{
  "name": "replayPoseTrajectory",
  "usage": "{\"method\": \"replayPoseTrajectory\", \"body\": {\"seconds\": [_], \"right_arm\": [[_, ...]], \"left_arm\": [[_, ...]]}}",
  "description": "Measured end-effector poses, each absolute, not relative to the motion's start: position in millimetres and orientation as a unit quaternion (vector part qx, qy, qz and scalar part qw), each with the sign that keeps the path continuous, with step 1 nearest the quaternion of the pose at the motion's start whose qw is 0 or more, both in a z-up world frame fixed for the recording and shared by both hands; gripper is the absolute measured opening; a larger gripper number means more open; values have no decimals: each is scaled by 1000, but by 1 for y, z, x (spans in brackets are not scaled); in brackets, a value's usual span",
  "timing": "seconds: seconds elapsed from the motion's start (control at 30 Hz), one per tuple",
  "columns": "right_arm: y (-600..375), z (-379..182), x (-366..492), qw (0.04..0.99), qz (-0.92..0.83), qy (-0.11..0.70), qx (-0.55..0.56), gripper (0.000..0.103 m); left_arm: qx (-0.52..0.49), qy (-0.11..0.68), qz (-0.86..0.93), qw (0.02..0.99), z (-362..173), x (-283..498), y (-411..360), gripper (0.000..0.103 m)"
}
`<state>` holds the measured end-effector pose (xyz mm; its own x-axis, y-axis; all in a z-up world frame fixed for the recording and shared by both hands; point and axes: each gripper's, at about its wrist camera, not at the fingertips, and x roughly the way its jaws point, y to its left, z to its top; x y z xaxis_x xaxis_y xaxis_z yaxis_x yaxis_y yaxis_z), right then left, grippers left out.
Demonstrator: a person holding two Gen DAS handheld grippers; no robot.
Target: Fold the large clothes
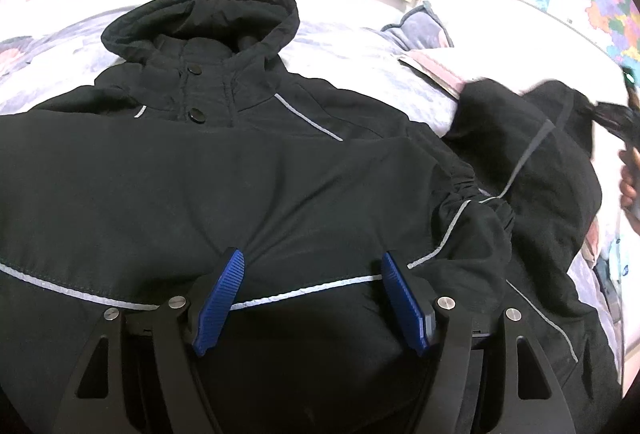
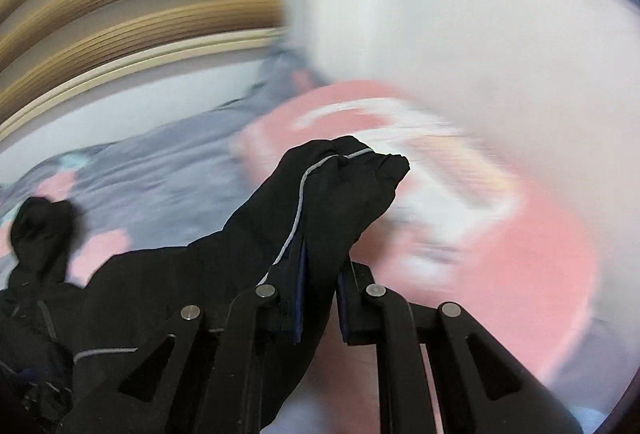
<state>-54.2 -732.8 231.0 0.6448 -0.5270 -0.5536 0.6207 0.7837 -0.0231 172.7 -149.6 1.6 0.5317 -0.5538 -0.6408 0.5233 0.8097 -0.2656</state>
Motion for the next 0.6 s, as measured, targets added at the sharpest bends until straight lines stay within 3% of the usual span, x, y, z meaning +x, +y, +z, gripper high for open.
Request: {"method": "replayPoseTrajectory", "body": {"seconds": [0.27, 0.37, 0.43, 0.5, 0.57, 0.6], "right_arm": [[-809, 170, -109, 861, -313, 337, 216, 18], [-824, 174, -120, 869, -275, 305, 275, 35], [-830, 179, -120, 873, -252, 290, 301, 60], [-831, 185, -113, 875, -256, 278, 301, 65], [-828, 181, -99, 875, -255, 286, 296, 55], [-822, 181, -93, 874, -259, 296, 284, 34]], "left_arm": [[-15, 377, -304, 875, 0, 175, -153, 72], [-11, 377, -303, 875, -1, 176, -154, 72], [-10, 378, -302, 875, -1, 176, -155, 72], [-8, 378, -301, 875, -1, 177, -156, 72], [-5, 378, -299, 876, -1, 177, -157, 72], [-4, 379, -299, 876, -1, 177, -157, 72]]}}
